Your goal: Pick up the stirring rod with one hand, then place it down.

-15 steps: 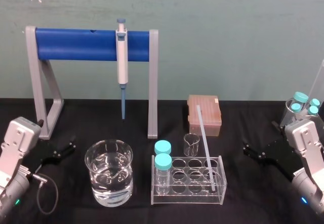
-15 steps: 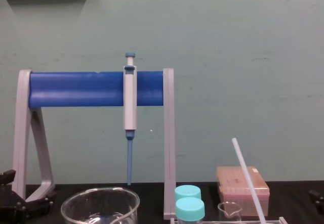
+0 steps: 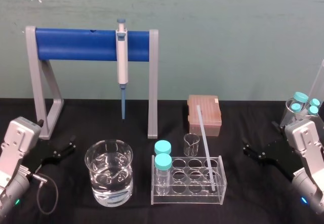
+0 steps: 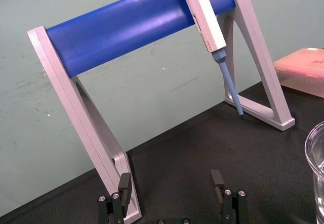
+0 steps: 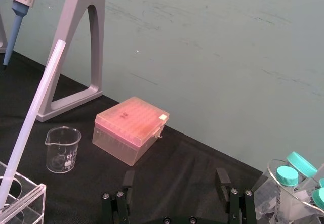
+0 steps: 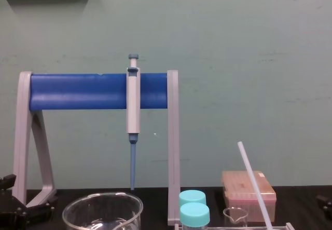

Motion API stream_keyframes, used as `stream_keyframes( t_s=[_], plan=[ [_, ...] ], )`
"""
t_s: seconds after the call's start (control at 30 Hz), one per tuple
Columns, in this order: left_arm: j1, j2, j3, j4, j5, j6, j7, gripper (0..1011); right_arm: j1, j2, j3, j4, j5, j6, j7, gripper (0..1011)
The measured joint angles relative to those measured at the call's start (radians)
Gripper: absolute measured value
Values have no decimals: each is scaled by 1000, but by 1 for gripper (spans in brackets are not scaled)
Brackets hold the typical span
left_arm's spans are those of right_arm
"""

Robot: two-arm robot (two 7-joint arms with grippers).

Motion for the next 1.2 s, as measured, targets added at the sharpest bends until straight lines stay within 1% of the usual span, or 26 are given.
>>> stream_keyframes(
  t_s=[0.7,0.8,0.83,0.9,0.93,1.0,1.03,1.13,1.17,1.2],
  plan=[
    [0,0,0,0,0,0,0,1005,0,0,0,0,0,0,0,1003],
    [0,0,0,0,0,0,0,1005,-4,1,12,-16,8,7,7,1003],
    [0,0,0,0,0,0,0,1005,-9,5,24,-34,19,21,18,1003],
    [0,0,0,0,0,0,0,1005,-15,11,33,-55,30,40,32,1003],
    [0,0,0,0,0,0,0,1005,-22,20,45,-78,42,60,43,1003],
    [0,0,0,0,0,0,0,1005,-30,28,55,-100,51,77,54,1003],
    [0,0,0,0,0,0,0,1005,-39,38,66,-125,62,100,64,1003],
    [0,0,0,0,0,0,0,1005,-54,55,88,-167,82,134,80,1003],
    [0,0,0,0,0,0,0,1005,-64,66,102,-195,96,156,92,1003],
    [0,0,0,0,0,0,0,1005,-69,72,109,-208,104,167,98,1003]
  ],
)
